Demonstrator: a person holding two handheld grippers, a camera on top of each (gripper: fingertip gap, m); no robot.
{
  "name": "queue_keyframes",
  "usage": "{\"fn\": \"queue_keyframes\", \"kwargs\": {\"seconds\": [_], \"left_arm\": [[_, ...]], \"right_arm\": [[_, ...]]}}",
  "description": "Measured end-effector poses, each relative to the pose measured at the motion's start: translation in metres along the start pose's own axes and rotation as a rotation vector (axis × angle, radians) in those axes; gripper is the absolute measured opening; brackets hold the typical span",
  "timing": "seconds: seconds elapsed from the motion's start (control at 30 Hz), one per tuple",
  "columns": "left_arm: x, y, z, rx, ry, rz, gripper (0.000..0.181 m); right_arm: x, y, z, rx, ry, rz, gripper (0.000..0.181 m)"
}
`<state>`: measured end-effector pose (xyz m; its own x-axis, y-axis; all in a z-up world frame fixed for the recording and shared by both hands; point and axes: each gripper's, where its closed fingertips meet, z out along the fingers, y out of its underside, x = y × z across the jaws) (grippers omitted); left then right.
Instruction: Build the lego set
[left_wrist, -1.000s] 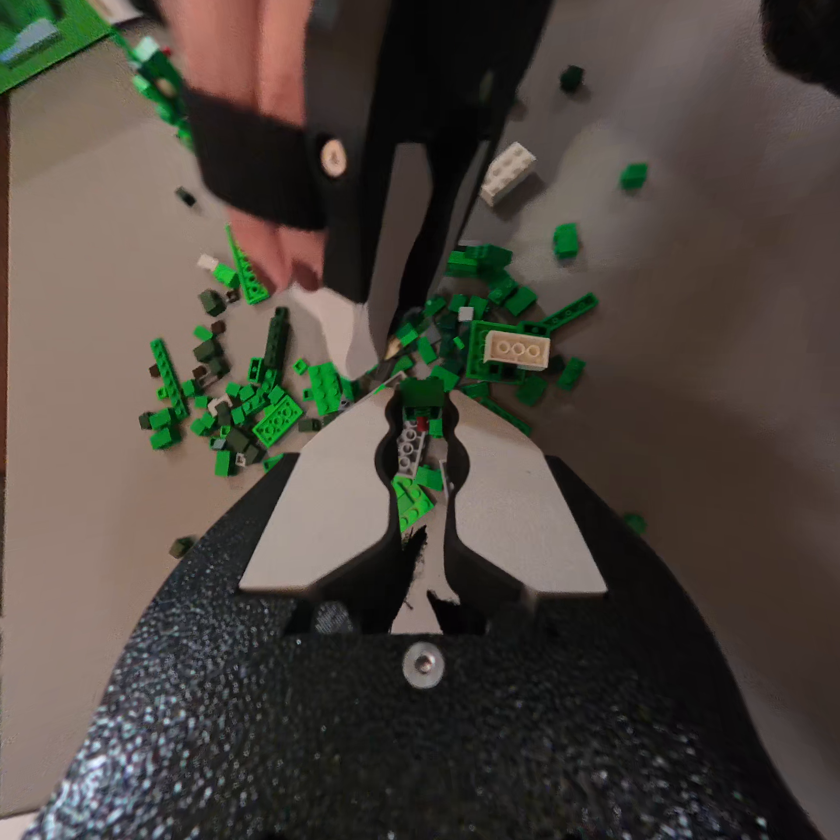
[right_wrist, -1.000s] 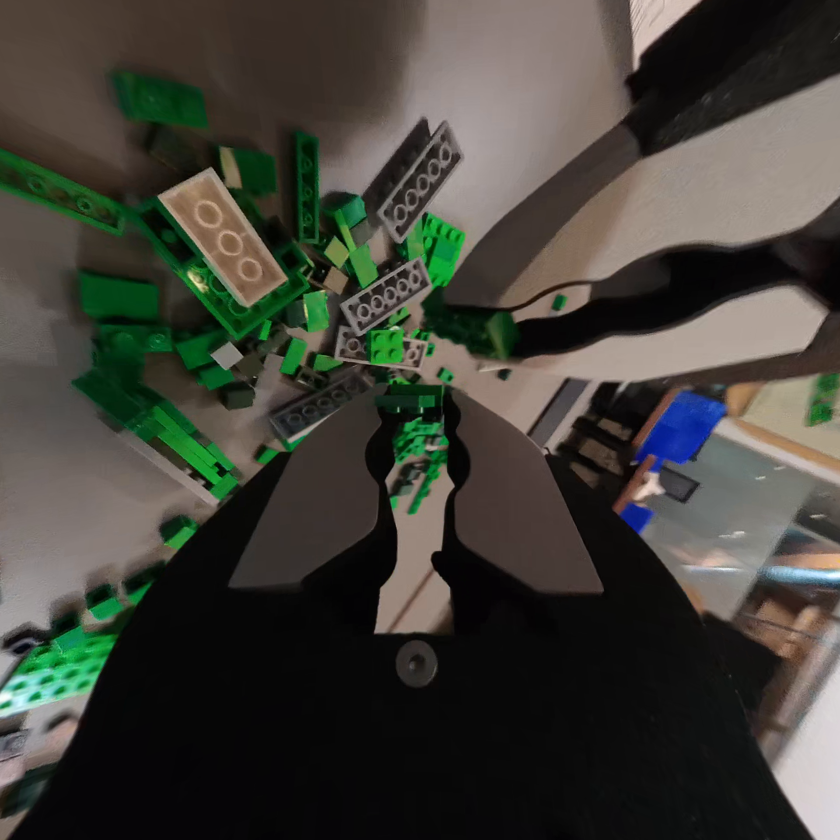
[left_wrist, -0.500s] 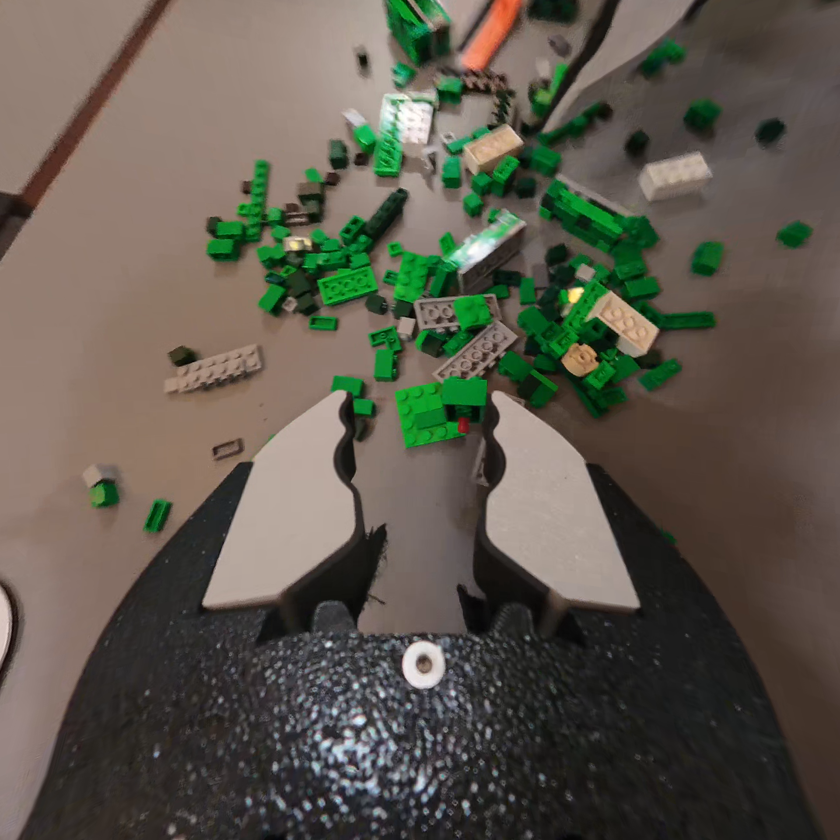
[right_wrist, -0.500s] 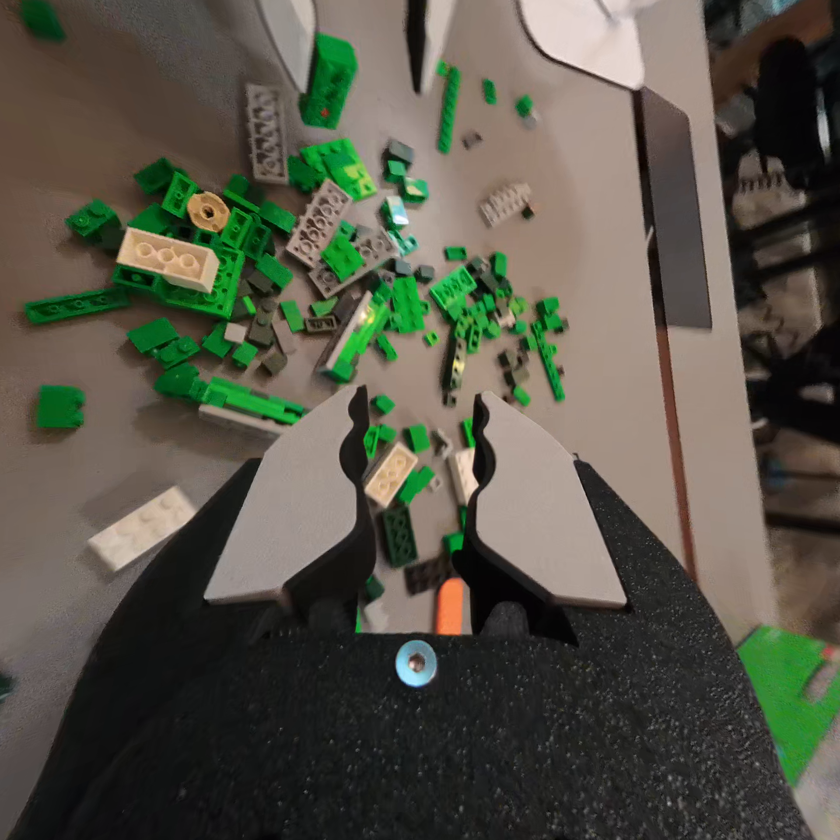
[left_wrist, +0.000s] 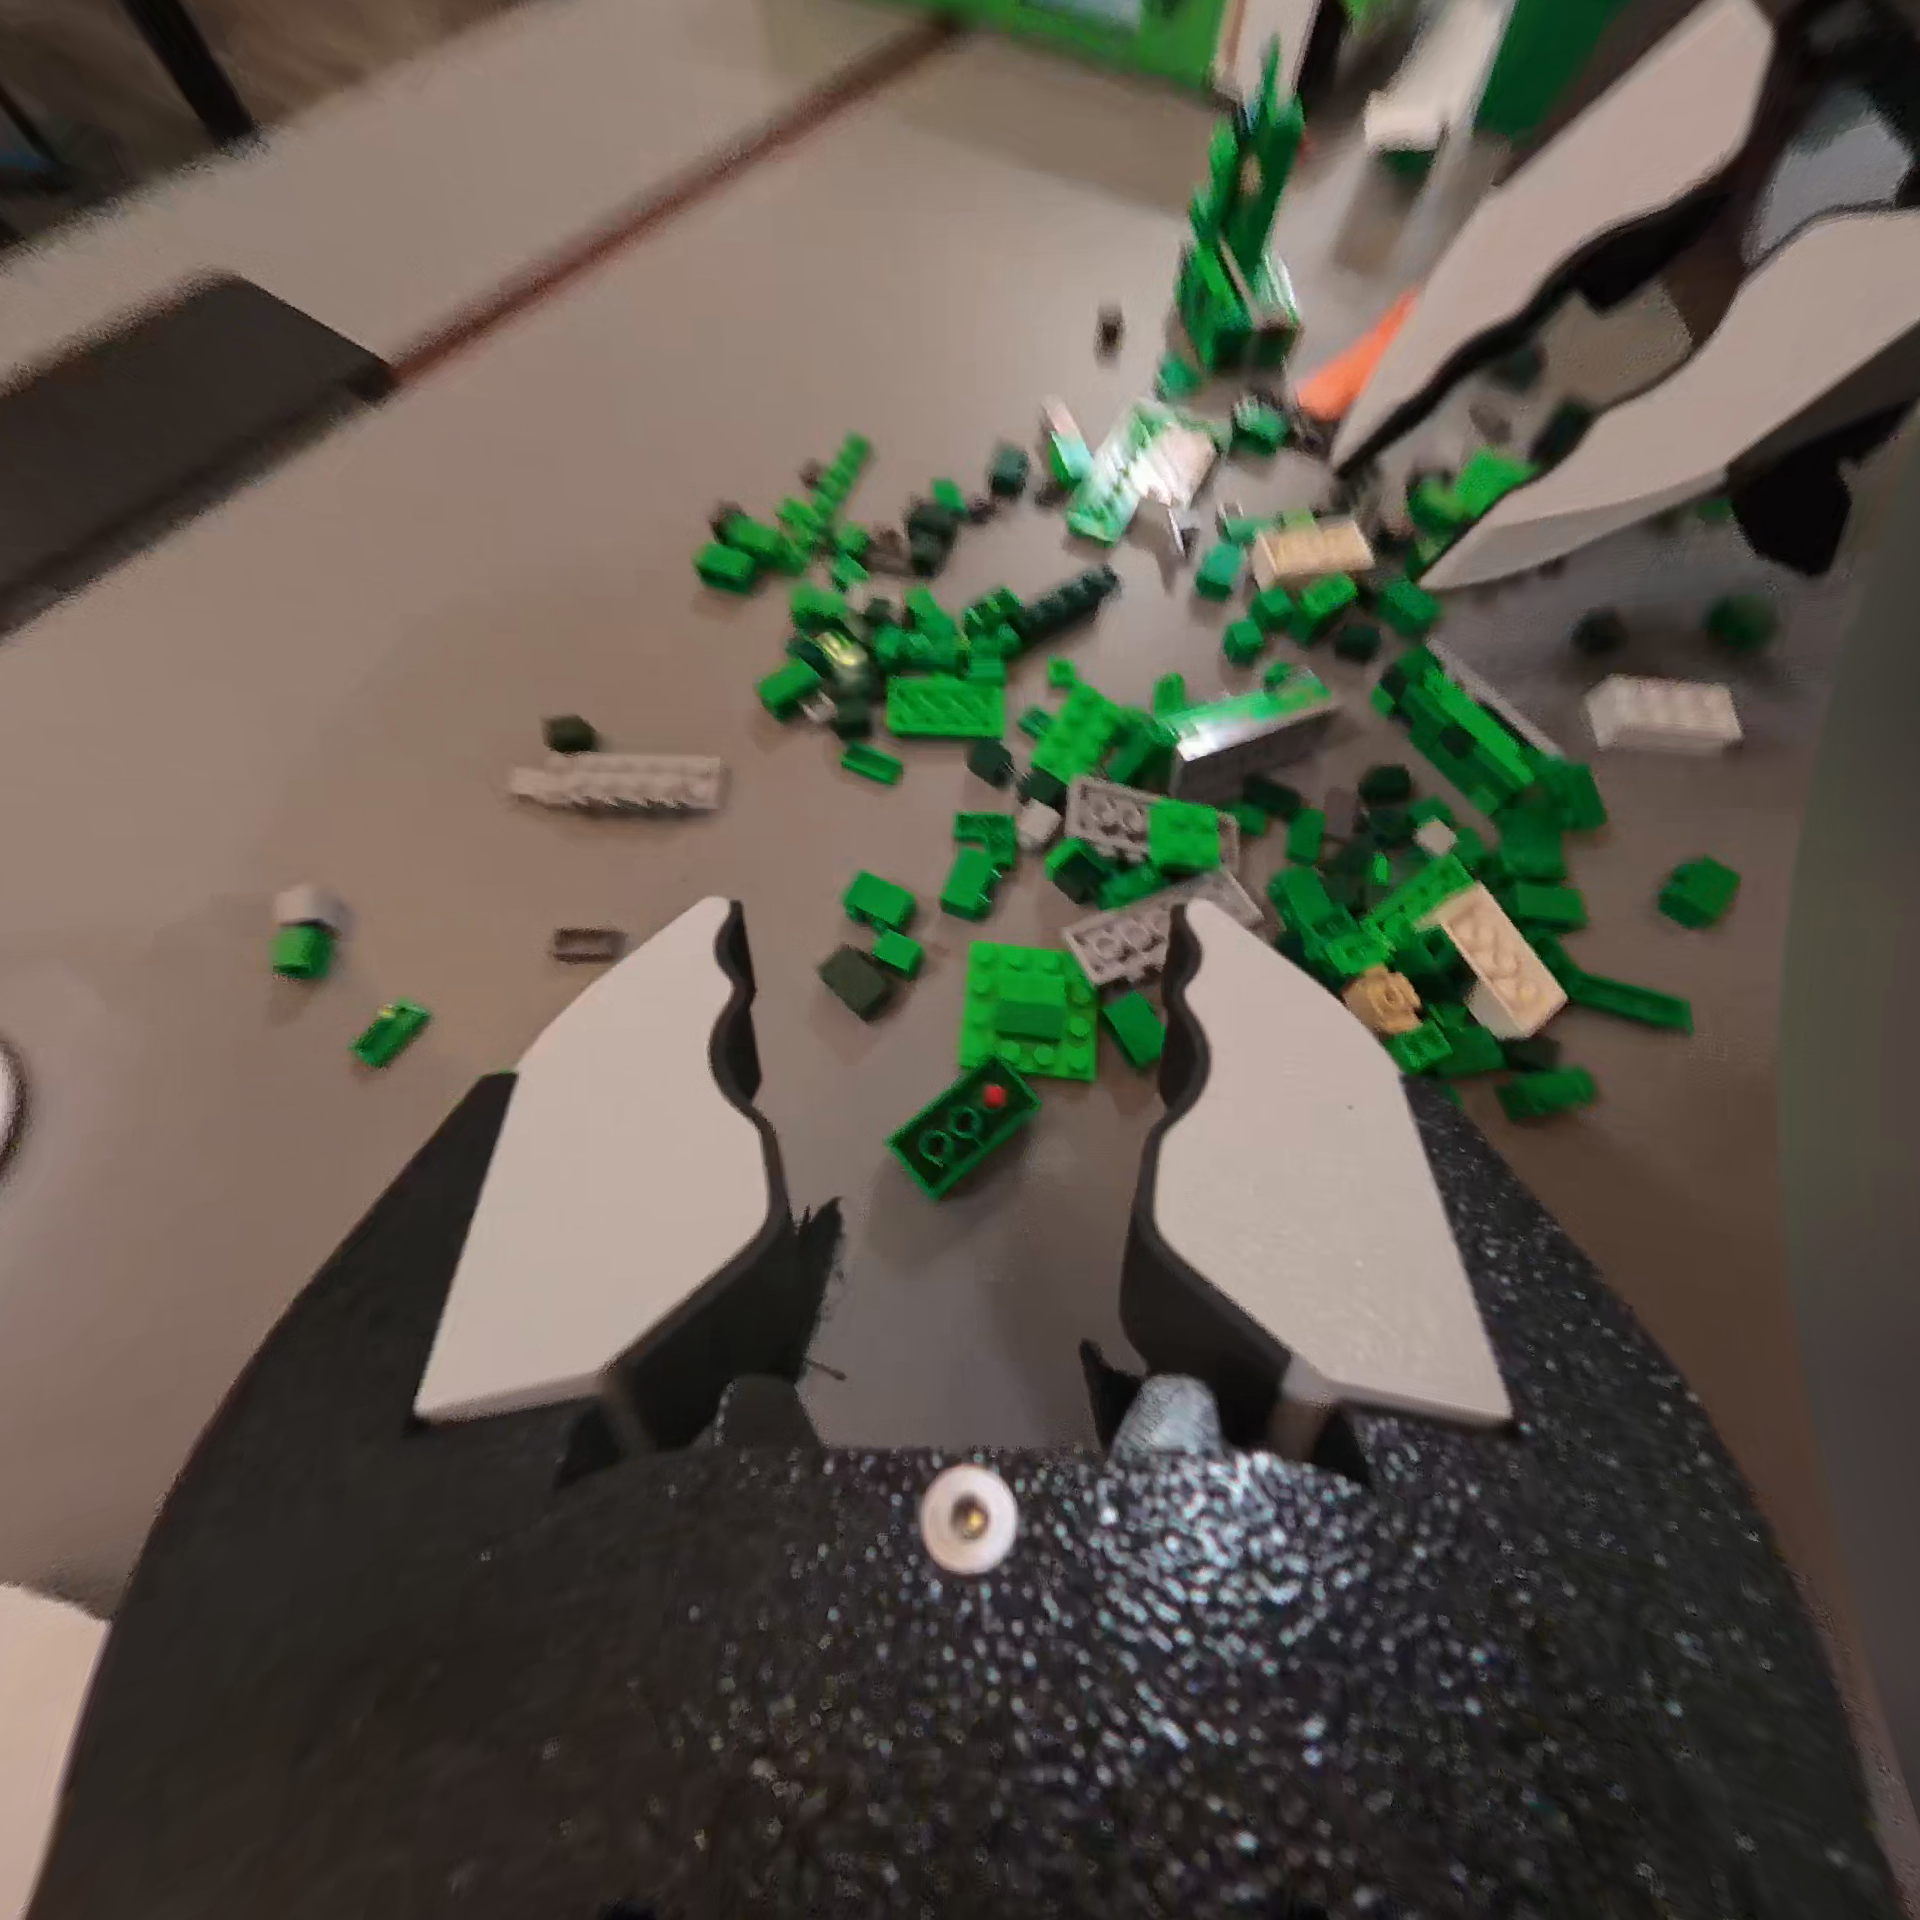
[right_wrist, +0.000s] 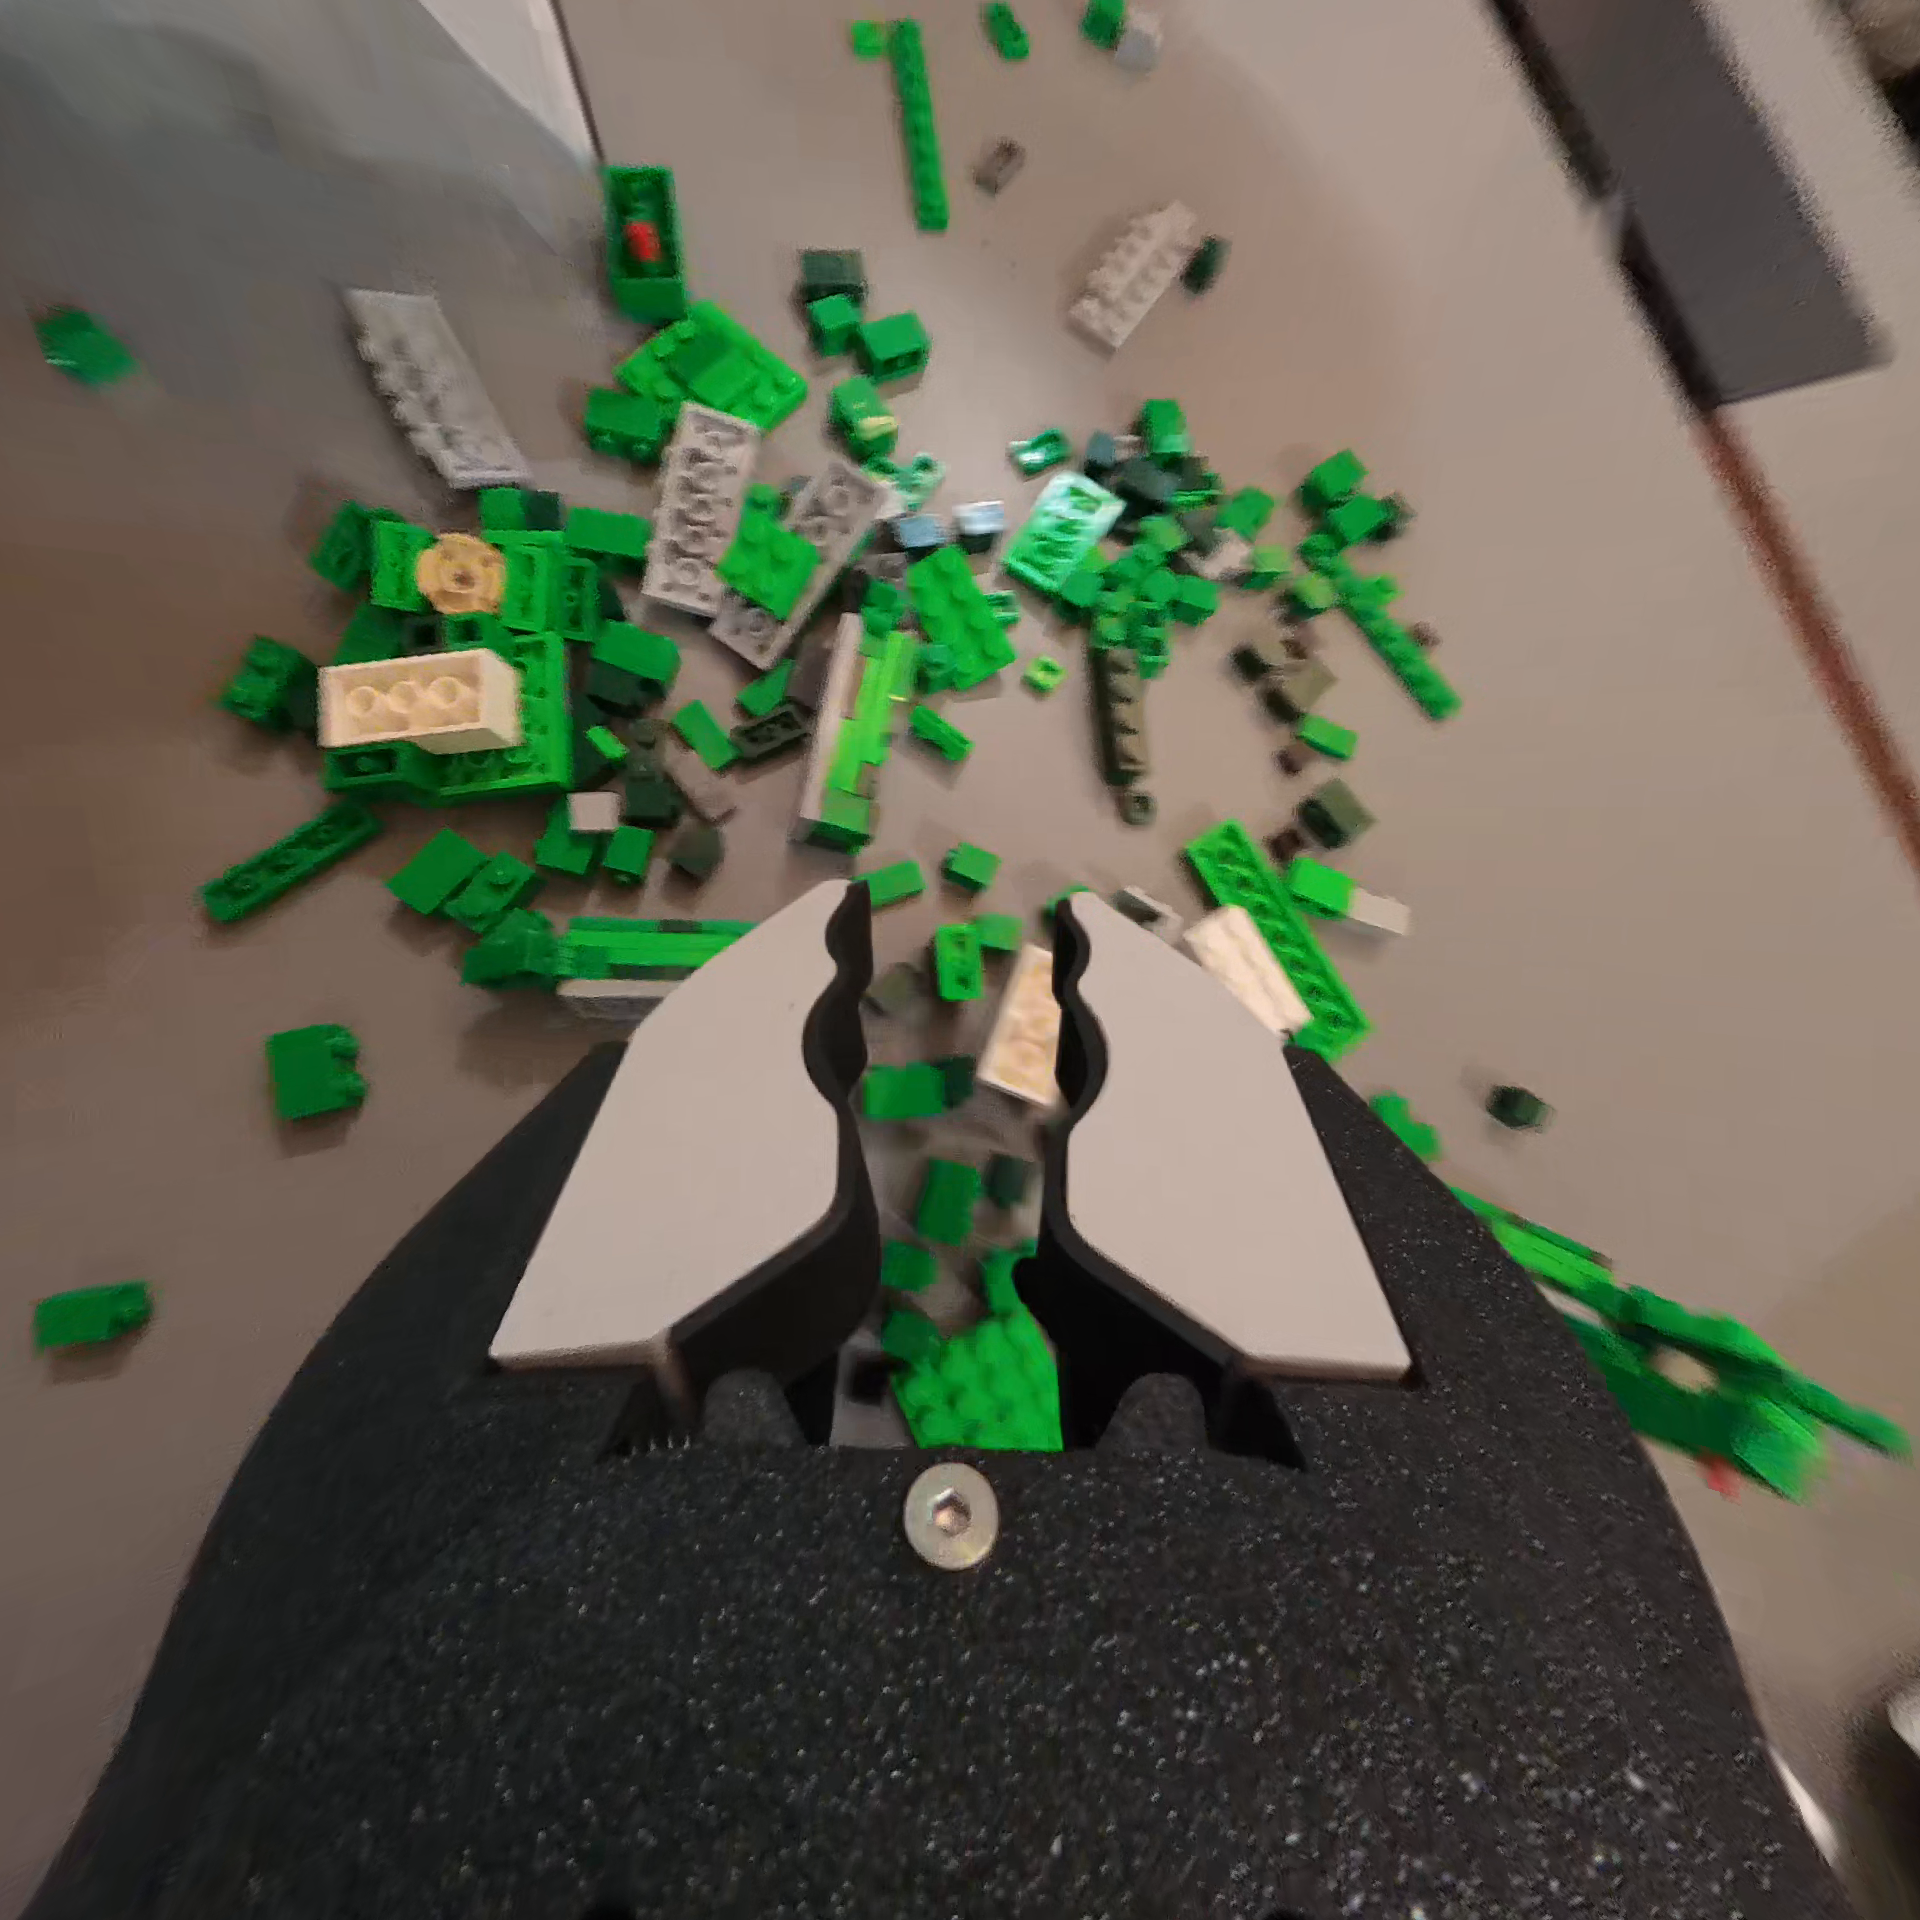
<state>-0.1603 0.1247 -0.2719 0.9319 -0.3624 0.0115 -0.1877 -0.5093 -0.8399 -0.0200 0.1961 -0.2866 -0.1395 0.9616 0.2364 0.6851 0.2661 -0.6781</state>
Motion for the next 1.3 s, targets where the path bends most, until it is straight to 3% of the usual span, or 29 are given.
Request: {"fn": "queue_keyframes", "kwargs": {"seconds": [0.03, 0.13, 0.27, 0.4, 0.53, 0.67, 0.83, 0.97, 1.07, 1.2, 1.3], "left_arm": [[-0.009, -0.007, -0.005, 0.081, -0.043, -0.004, 0.071], [-0.034, -0.019, -0.024, 0.315, -0.172, -0.038, 0.058], [-0.052, -0.023, -0.035, 0.474, -0.288, -0.065, 0.075], [-0.045, -0.025, -0.034, 0.502, -0.282, -0.012, 0.073], [-0.037, -0.028, -0.032, 0.527, -0.272, 0.066, 0.068], [-0.034, -0.034, -0.038, 0.591, -0.281, 0.108, 0.063], [-0.040, -0.040, -0.058, 0.713, -0.310, 0.067, 0.047], [-0.045, -0.037, -0.059, 0.712, -0.307, 0.018, 0.045], [-0.043, -0.037, -0.059, 0.713, -0.302, 0.019, 0.043], [-0.046, -0.035, -0.058, 0.700, -0.320, 0.017, 0.042], [-0.054, -0.033, -0.062, 0.712, -0.358, -0.019, 0.042]], "right_arm": [[0.011, 0.002, -0.009, 0.016, 0.077, 0.002, 0.033], [0.048, 0.013, -0.043, 0.126, 0.330, 0.074, 0.032], [0.086, 0.049, -0.078, 0.228, 0.597, 0.194, 0.028], [0.083, 0.063, -0.079, 0.246, 0.548, 0.173, 0.026], [0.103, 0.081, -0.102, 0.184, 0.732, 0.125, 0.025], [0.120, 0.096, -0.128, 0.239, 0.850, 0.196, 0.021], [0.134, 0.113, -0.154, 0.255, 0.965, 0.288, 0.016], [0.136, 0.113, -0.173, 0.242, 1.022, 0.273, 0.011], [0.134, 0.113, -0.184, 0.262, 1.040, 0.293, 0.007], [0.123, 0.093, -0.185, 0.455, 0.944, 0.333, 0.006], [0.119, 0.093, -0.178, 0.509, 0.905, 0.385, 0.005]]}}
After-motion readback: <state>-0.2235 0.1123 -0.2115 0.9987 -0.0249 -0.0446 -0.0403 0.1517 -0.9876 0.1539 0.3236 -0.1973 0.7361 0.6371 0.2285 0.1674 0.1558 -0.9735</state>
